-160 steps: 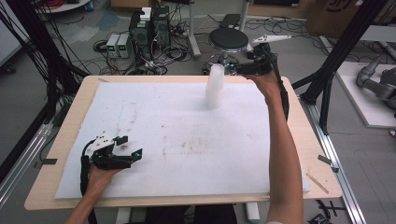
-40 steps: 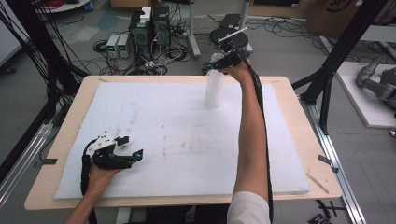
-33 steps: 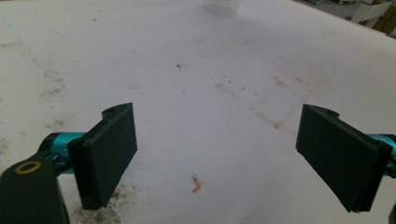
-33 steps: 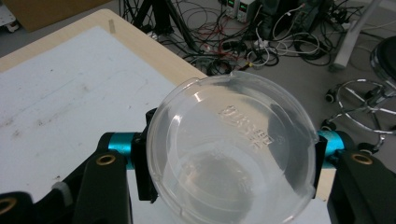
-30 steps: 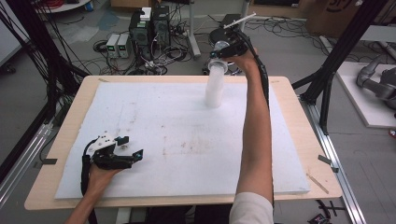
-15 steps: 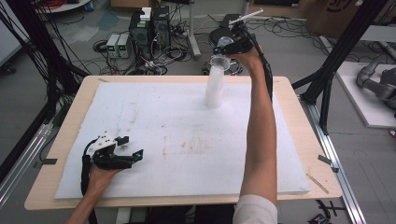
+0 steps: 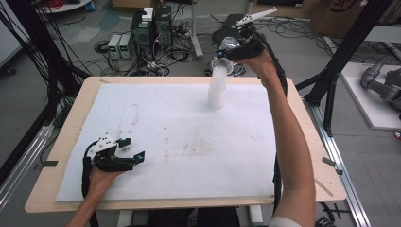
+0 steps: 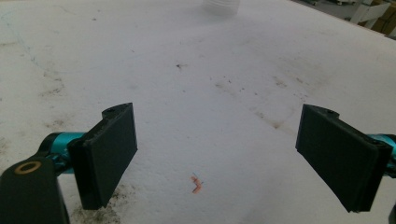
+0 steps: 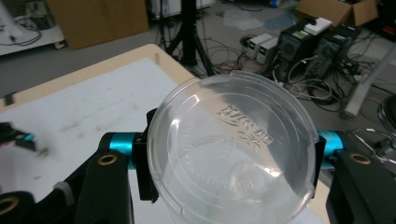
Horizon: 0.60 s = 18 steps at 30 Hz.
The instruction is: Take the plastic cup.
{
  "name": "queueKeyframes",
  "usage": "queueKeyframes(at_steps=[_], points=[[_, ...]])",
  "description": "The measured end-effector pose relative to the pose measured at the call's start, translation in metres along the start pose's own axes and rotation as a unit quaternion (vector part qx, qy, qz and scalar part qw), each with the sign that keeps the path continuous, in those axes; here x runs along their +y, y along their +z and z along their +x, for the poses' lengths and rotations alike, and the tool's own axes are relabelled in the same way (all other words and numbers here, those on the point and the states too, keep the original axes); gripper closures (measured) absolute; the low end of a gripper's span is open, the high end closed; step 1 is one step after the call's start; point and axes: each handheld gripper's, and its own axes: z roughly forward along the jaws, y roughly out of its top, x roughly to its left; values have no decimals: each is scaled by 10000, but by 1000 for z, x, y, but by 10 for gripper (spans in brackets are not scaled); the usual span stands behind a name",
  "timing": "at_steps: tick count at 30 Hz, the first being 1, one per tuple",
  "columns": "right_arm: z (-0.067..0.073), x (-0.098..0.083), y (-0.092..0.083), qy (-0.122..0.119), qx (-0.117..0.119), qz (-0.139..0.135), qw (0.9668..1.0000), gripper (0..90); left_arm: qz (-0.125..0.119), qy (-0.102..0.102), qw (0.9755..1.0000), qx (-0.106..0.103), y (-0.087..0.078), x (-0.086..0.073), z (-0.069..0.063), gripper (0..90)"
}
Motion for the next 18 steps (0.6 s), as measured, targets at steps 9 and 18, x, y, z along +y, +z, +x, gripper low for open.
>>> queueKeyframes(at_steps=[9, 18], points=[[46, -24, -32, -344, 392, -268, 9983, 417, -15, -5, 10000, 1, 0, 0, 0, 124], [78, -55, -48, -622, 690, -516, 9943, 418, 6, -15, 10000, -31, 0, 0, 0, 124]])
